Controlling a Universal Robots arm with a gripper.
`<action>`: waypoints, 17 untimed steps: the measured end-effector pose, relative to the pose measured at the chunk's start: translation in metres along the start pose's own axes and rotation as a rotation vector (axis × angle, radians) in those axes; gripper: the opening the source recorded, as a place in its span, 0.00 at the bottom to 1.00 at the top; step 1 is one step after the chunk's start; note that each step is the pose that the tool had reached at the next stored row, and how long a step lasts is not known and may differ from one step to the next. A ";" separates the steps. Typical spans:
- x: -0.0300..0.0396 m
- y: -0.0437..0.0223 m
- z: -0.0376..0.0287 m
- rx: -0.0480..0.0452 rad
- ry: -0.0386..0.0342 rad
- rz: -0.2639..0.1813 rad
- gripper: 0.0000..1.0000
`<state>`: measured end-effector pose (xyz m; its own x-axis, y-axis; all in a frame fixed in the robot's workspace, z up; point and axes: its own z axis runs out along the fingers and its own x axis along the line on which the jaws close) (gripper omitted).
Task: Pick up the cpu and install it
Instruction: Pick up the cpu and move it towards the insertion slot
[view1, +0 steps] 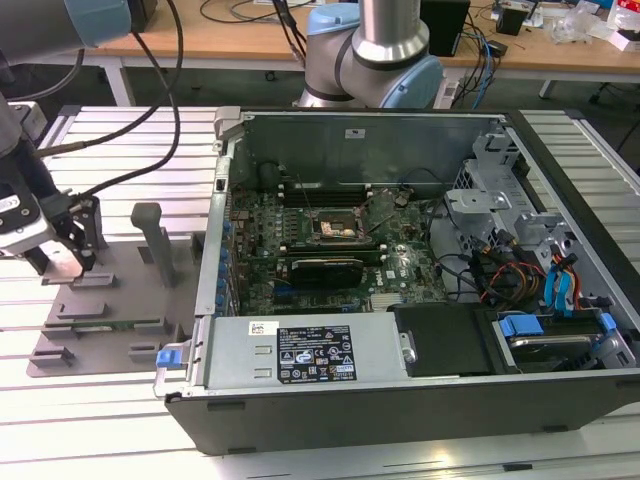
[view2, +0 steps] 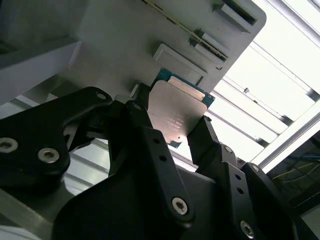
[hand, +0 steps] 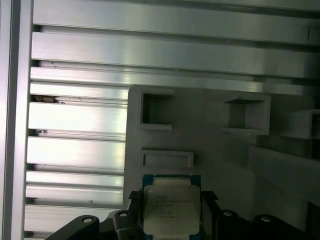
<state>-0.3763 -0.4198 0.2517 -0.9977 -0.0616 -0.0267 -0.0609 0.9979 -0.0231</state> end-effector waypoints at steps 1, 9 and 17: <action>0.0000 0.0000 -0.0008 0.0001 0.0001 0.000 0.55; -0.0002 -0.0002 -0.0099 0.0001 0.0001 0.000 0.55; -0.0006 -0.0005 -0.0233 0.0001 0.0001 0.000 0.55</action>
<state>-0.3763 -0.4197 0.2750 -0.9977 -0.0616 -0.0267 -0.0609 0.9979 -0.0232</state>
